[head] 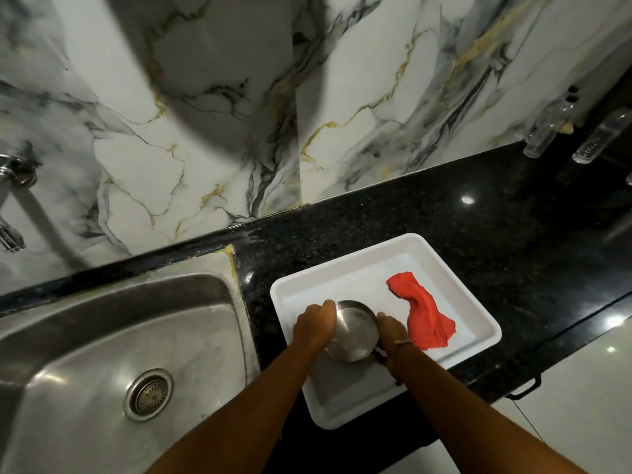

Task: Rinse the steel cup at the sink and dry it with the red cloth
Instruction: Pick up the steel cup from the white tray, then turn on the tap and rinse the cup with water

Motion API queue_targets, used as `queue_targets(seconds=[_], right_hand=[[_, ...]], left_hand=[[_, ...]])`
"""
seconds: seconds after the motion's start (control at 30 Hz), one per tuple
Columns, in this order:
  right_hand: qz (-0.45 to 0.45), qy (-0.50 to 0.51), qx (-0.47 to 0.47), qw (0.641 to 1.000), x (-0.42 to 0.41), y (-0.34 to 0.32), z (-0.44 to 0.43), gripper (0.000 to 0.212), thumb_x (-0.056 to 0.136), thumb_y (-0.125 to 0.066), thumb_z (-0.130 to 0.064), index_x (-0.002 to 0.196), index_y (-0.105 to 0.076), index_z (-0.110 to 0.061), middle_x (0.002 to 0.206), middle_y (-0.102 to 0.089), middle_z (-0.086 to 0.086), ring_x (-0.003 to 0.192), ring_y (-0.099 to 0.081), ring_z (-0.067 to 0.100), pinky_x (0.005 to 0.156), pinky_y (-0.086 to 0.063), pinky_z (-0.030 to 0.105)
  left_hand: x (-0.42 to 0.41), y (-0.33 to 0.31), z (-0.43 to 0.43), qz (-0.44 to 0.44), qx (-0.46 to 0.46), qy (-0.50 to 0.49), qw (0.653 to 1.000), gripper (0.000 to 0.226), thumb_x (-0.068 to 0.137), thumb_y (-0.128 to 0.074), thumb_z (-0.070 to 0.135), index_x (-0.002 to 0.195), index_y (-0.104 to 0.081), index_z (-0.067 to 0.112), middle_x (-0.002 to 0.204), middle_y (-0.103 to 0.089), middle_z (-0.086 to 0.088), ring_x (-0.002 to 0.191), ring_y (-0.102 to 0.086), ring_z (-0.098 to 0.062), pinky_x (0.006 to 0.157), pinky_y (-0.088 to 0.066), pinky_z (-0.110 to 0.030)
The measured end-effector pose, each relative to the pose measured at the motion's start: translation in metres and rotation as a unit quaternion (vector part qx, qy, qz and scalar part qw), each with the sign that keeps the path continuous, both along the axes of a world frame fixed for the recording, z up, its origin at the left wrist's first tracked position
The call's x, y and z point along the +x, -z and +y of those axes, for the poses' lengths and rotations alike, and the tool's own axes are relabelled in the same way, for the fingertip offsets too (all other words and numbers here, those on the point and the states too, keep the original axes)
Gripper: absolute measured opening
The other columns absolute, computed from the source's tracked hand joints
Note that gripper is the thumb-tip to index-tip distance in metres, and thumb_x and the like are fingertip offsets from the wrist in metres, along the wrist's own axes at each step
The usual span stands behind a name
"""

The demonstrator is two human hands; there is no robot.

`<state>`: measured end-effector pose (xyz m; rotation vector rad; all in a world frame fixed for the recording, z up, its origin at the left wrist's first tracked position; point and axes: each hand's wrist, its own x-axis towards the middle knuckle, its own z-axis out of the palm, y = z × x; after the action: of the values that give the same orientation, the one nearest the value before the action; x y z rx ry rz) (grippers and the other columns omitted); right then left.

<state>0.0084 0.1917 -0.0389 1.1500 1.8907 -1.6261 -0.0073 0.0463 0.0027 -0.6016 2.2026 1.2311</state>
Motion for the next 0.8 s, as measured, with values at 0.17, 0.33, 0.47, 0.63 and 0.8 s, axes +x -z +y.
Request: queue_targets(seconds=[0.17, 0.33, 0.47, 0.63, 0.8], right_hand=[[0.052, 0.048, -0.172, 0.983, 0.005, -0.034, -0.012, 0.038, 0.098, -0.051, -0.042, 0.107, -0.069, -0.009, 0.095, -0.066, 0.009, 0.086, -0.058, 0.023, 0.067, -0.046, 0.032], [0.112, 0.022, -0.356, 0.927, 0.013, -0.065, -0.068, 0.056, 0.098, -0.044, -0.052, 0.125, -0.067, -0.008, 0.125, -0.070, 0.018, 0.120, -0.062, 0.035, 0.107, -0.045, 0.054], [0.098, 0.019, -0.471, 0.876, 0.017, -0.081, -0.133, 0.062, 0.097, -0.042, -0.054, 0.126, -0.067, -0.006, 0.129, -0.066, 0.024, 0.123, -0.060, 0.040, 0.110, -0.041, 0.053], [0.047, -0.013, -0.524, 0.850, 0.013, -0.090, -0.214, 0.057, 0.089, -0.051, -0.051, 0.119, -0.072, -0.007, 0.129, -0.065, 0.026, 0.126, -0.054, 0.046, 0.109, -0.036, 0.066], [-0.026, -0.047, -0.554, 0.831, -0.005, -0.089, -0.283, 0.059, 0.079, -0.059, -0.053, 0.118, -0.072, -0.010, 0.124, -0.067, 0.030, 0.120, -0.054, 0.053, 0.104, -0.031, 0.076]], left_hand=[[-0.012, -0.022, -0.041, 0.037, 0.098, -0.048, 0.993, 0.055, 0.072, -0.039, 0.046, 0.101, -0.070, 0.011, 0.102, -0.072, -0.014, 0.096, -0.068, -0.033, 0.094, -0.056, -0.048], [0.004, -0.079, -0.107, 0.053, 0.171, -0.055, 0.982, 0.024, 0.081, -0.042, 0.033, 0.075, -0.059, 0.018, 0.066, -0.059, 0.000, 0.062, -0.054, -0.016, 0.065, -0.048, -0.028], [0.017, -0.092, -0.166, 0.082, 0.177, -0.077, 0.978, 0.033, 0.094, -0.036, 0.024, 0.083, -0.066, 0.016, 0.069, -0.064, 0.003, 0.062, -0.052, -0.013, 0.068, -0.050, -0.030], [0.027, -0.092, -0.246, 0.132, 0.124, -0.107, 0.978, 0.031, 0.096, -0.041, 0.027, 0.101, -0.071, 0.023, 0.087, -0.075, 0.000, 0.075, -0.062, -0.012, 0.073, -0.045, -0.032], [0.024, -0.102, -0.319, 0.158, 0.106, -0.154, 0.970, 0.042, 0.094, -0.040, 0.006, 0.127, -0.059, 0.022, 0.121, -0.069, -0.014, 0.083, -0.060, -0.006, 0.069, -0.042, -0.018]])
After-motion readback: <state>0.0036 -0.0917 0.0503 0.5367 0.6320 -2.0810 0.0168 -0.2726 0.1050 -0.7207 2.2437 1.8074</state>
